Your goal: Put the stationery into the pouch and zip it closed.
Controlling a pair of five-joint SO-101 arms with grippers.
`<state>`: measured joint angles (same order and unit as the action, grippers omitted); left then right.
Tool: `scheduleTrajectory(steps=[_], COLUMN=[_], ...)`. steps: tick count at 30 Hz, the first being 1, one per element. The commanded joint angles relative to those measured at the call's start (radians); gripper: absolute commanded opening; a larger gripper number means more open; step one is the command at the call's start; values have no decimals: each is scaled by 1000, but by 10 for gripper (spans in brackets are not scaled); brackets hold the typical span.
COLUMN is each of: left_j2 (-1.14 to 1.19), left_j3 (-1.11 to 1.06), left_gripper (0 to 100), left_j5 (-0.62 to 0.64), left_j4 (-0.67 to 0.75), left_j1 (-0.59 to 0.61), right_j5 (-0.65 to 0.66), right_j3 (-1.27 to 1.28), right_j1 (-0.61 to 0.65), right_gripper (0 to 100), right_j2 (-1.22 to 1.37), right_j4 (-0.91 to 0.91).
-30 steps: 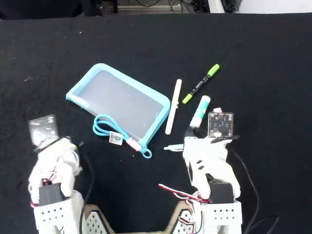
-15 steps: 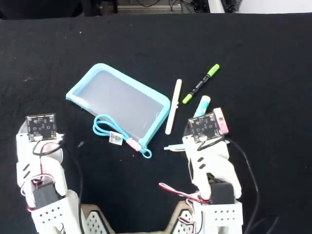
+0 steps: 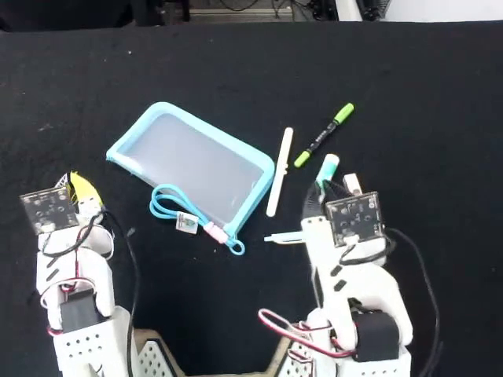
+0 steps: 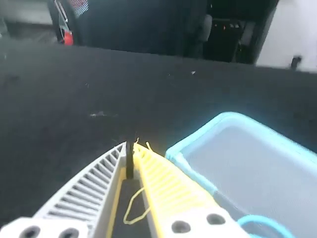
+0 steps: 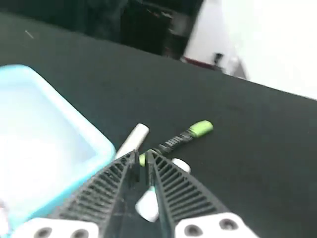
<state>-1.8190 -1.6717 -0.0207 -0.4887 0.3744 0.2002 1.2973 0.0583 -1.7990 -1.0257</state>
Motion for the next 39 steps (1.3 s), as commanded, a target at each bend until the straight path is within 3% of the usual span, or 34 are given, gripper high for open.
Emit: scheduleTrajectory(steps=[1, 5, 8, 14, 17, 23, 28, 32, 39], left_j2=[-6, -6, -6, -6, -6, -6, -6, -6, -6], left_j3=[-24, -24, -27, -27, -27, -27, -27, -27, -27], left_gripper=[30, 30, 30, 30, 30, 30, 30, 30, 30], left_j5=[98, 124, 120, 120, 120, 120, 120, 118, 118], left_j4=[-52, -95, -98, -100, -118, -120, -120, -120, -120], left_j1=[18, 18, 18, 84, 85, 79, 79, 79, 84], right_j5=[-77, -77, -77, -77, -89, -261, -252, -252, -186], right_j3=[-38, 2, 22, 58, 64, 81, 70, 5, -147], right_j1=[189, 387, 466, 617, 652, 654, 655, 657, 775], right_gripper=[33, 44, 109, 137, 137, 137, 137, 137, 137], right_j2=[-88, -87, -53, 232, 426, 760, 966, 1084, 1251], right_j4=[57, 101, 130, 238, 344, 606, 694, 697, 497])
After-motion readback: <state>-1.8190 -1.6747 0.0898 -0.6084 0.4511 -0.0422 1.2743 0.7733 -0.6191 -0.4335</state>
